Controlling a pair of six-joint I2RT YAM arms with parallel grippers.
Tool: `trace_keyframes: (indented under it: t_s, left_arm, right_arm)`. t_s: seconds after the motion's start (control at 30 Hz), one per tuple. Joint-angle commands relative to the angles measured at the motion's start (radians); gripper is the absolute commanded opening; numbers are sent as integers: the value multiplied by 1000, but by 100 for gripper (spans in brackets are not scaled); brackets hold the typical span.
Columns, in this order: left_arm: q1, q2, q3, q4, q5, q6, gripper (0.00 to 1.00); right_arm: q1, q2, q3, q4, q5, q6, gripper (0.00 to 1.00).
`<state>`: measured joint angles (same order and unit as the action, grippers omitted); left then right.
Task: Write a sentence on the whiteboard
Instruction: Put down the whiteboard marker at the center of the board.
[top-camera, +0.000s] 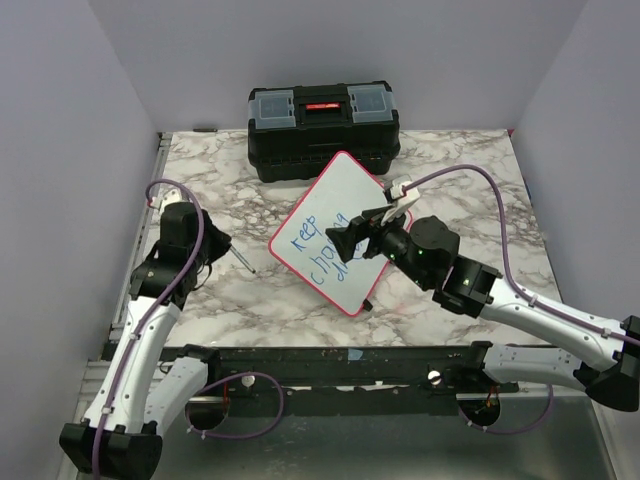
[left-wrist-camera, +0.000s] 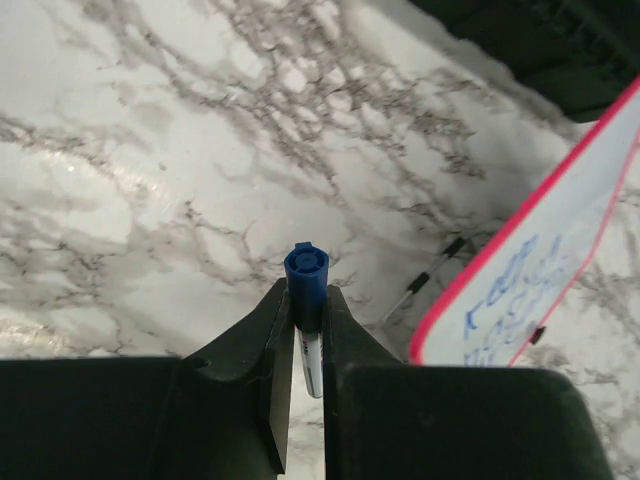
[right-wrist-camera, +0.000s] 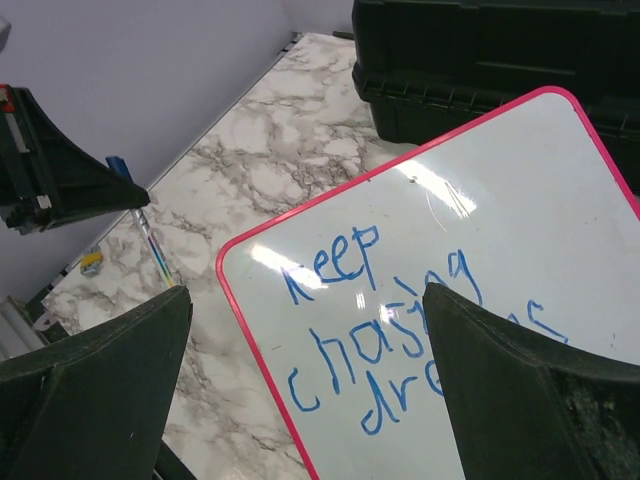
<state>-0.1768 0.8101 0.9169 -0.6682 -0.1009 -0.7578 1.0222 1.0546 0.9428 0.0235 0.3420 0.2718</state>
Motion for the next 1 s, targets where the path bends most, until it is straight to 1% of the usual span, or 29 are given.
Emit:
trace_keyframes:
  t_s: [0.0,0.03,0.17,0.4,0.63,0.83,0.97]
  left_arm:
    - [5,25,-39,-87,-67,50,0]
    - [4,41,-47,-87,-68,51,0]
    - [3,126,-81,-45,-40,63,0]
    - [-25,285,-93,3,-53,38,0]
    - [-56,427,-95,68,16,32,0]
    - [-66,510,-108,100,15,36,0]
    - [-68,533,-126,131,24,39,0]
  right_arm:
    - [6,-19,-19,-21,40,-20,100]
    - [6,-21,-21,-49,43,-20,100]
    - [6,-28,-36,-51,48,-22,100]
    - [6,-38,-54,-70,56,-22,100]
    - [6,-49,-73,-76,72,-29,100]
    - [6,-53,-80,-88,82,-34,100]
    - [7,-53,-83,-91,82,-36,100]
